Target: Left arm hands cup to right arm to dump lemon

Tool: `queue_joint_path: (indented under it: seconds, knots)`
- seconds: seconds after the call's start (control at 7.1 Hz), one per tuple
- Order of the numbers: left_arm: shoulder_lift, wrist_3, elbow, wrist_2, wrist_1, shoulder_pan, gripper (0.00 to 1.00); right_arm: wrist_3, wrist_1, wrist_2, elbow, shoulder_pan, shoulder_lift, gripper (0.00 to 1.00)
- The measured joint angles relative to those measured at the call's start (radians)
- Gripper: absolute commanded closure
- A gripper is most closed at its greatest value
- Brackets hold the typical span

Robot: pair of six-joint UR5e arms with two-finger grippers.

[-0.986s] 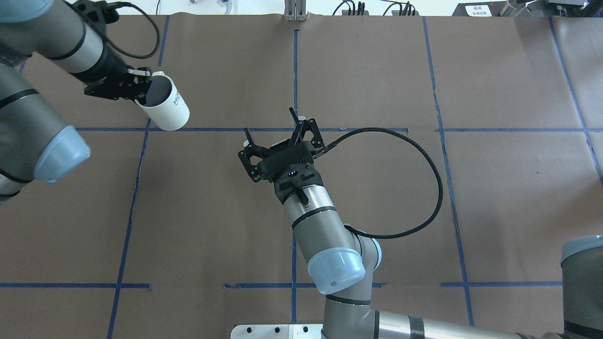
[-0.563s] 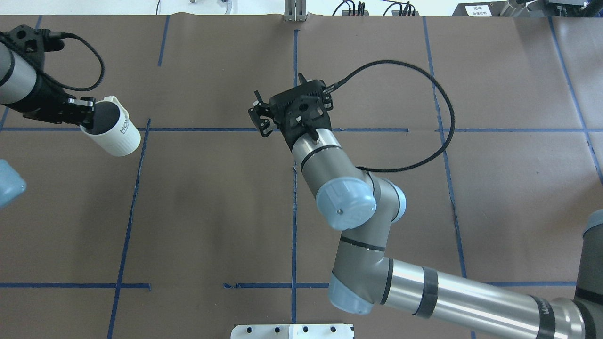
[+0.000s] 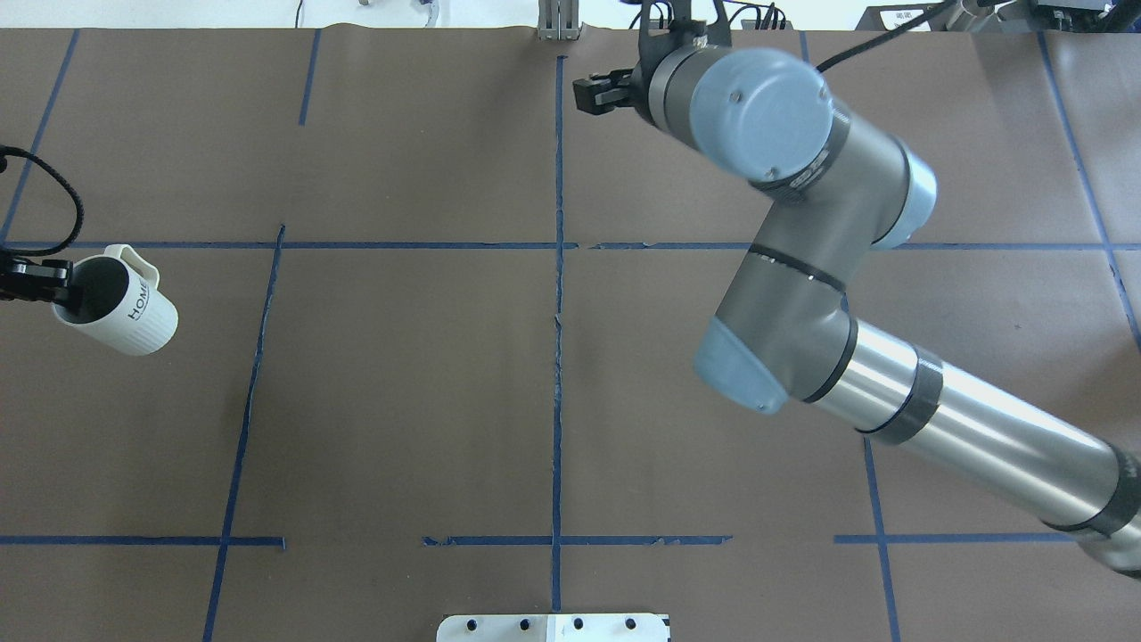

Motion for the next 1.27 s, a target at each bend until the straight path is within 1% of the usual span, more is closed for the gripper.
queue_joint_path:
  seconds: [0.14,0.28,0.42,0.56,0.7,0.85,0.99,1.27]
  knots:
    - [0.020,0.000,0.066,0.001,-0.102,0.001,1.00,-0.009,-0.087,0.217,0.004,0.112,-0.003,0.00]
    - [0.020,0.001,0.134,0.001,-0.185,0.001,1.00,-0.053,-0.142,0.400,0.004,0.206,-0.013,0.00]
    - [0.016,0.001,0.179,0.000,-0.230,0.001,1.00,-0.140,-0.168,0.509,0.002,0.274,-0.035,0.00]
    - [0.014,0.002,0.202,0.000,-0.245,0.001,1.00,-0.230,-0.188,0.572,-0.001,0.322,-0.056,0.00]
    - [0.012,0.007,0.228,0.002,-0.252,0.000,0.97,-0.323,-0.218,0.632,-0.005,0.368,-0.073,0.00]
    - [0.008,0.026,0.258,0.003,-0.259,0.000,0.83,-0.413,-0.244,0.692,-0.014,0.411,-0.086,0.00]
    - [0.004,0.051,0.280,0.003,-0.261,0.000,0.01,-0.484,-0.256,0.742,-0.025,0.442,-0.099,0.00]
    - [-0.002,0.089,0.287,-0.005,-0.253,-0.015,0.00,-0.594,-0.263,0.814,-0.036,0.488,-0.129,0.00]
